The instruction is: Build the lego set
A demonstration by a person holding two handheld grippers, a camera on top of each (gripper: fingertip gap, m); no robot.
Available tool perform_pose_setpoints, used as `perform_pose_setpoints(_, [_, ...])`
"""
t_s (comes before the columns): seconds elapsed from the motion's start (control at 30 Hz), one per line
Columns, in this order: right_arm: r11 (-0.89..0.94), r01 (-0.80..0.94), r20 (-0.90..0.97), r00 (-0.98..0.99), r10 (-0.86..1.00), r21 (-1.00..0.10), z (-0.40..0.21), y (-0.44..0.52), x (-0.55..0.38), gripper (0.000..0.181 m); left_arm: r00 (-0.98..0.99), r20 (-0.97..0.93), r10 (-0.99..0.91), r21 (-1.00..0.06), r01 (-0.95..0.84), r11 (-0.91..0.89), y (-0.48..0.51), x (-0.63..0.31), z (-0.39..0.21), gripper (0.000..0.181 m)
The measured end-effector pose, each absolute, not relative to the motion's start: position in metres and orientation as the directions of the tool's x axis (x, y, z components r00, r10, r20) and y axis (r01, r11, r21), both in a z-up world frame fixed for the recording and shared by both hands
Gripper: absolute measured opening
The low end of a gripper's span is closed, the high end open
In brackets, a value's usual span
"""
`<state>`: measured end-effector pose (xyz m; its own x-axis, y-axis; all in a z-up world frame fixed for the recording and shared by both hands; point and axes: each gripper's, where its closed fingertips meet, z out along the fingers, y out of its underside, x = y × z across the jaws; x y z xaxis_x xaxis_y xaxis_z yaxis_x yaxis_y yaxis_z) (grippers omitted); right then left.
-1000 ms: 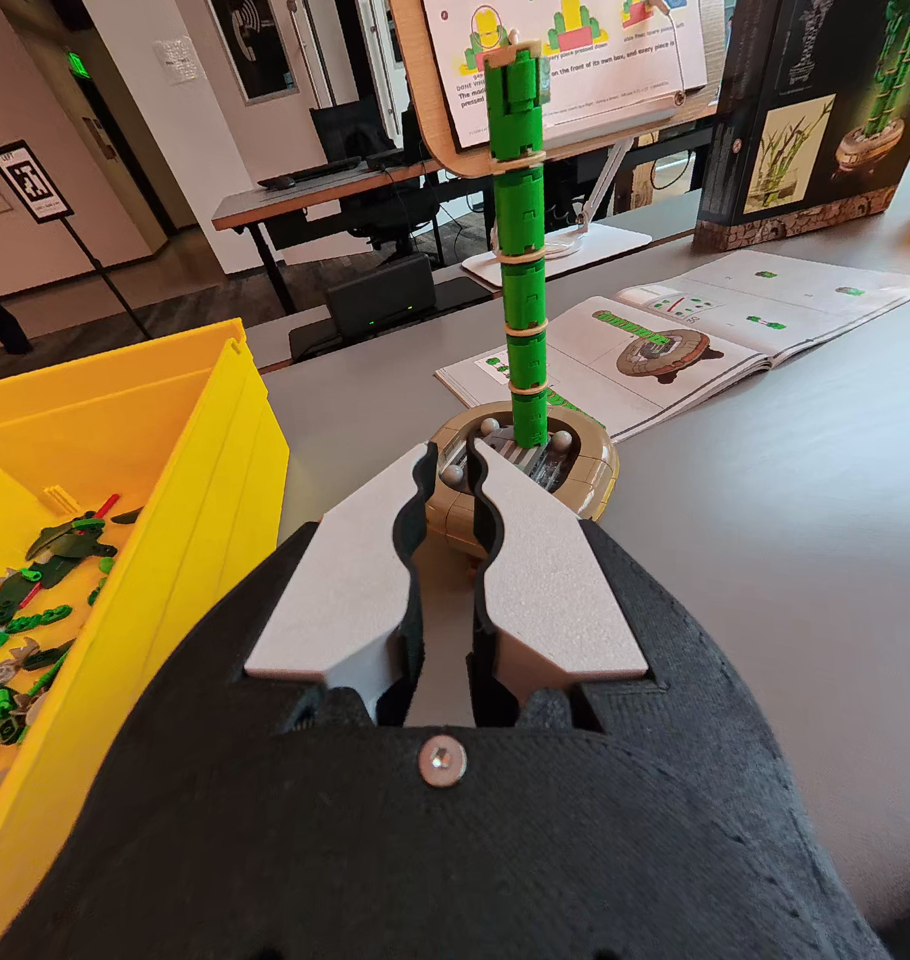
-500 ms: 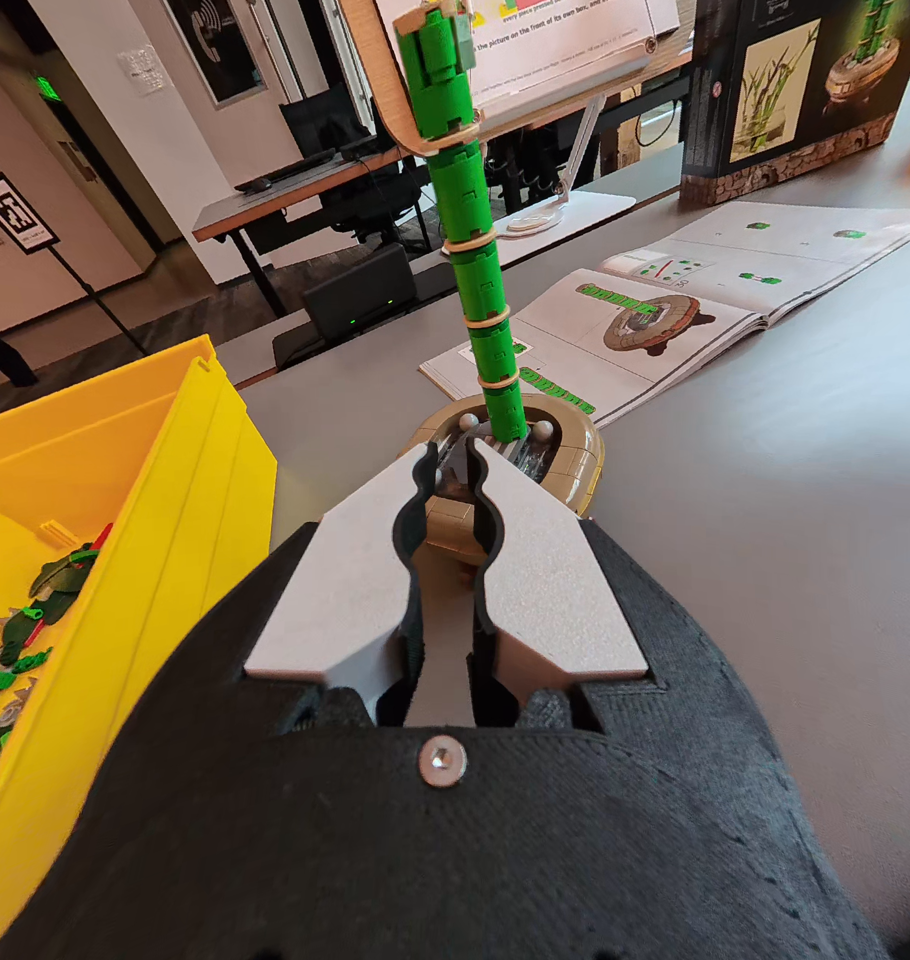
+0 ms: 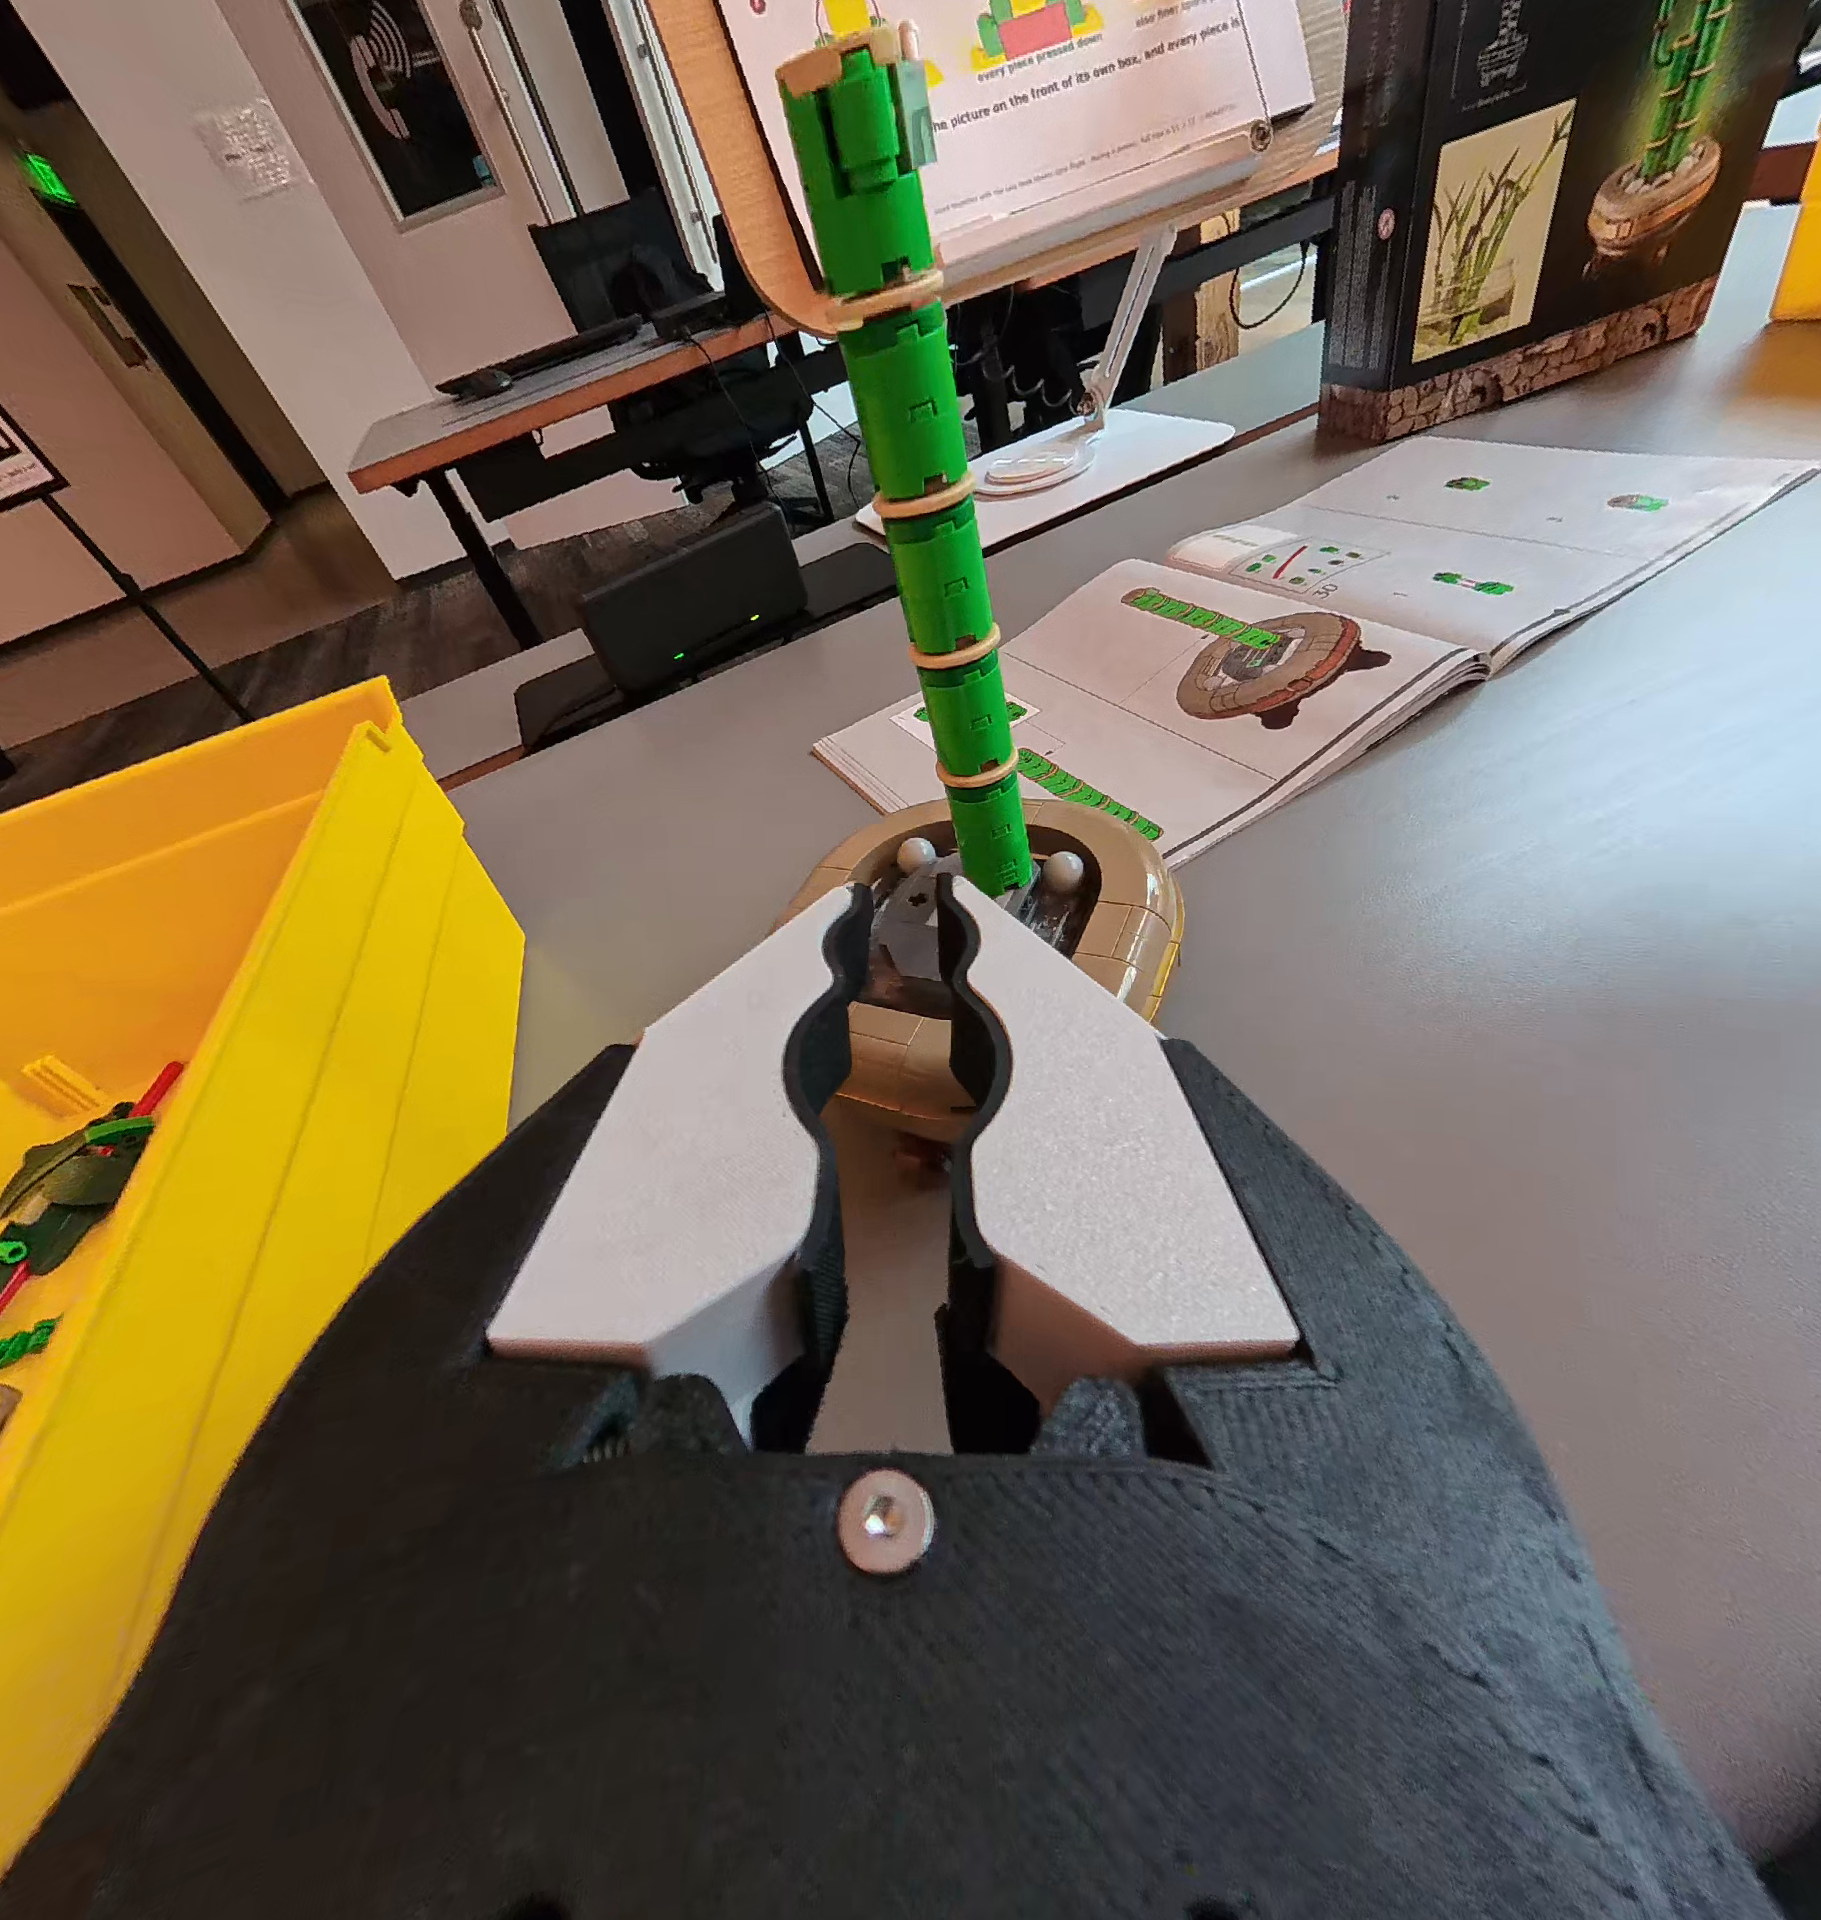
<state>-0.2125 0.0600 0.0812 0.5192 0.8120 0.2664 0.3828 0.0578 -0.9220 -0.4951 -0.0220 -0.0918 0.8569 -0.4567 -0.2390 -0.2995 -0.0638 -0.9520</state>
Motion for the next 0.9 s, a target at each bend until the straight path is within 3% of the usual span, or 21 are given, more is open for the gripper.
perform_pose_setpoints(0.9, [0.070,0.465,0.324,0.492,0.808,-0.882,0.071,0.053,-0.200,0.076,0.870,-0.254,-0.422,-0.947,-0.311,-0.073,-0.019,-0.501,-0.093,0.009])
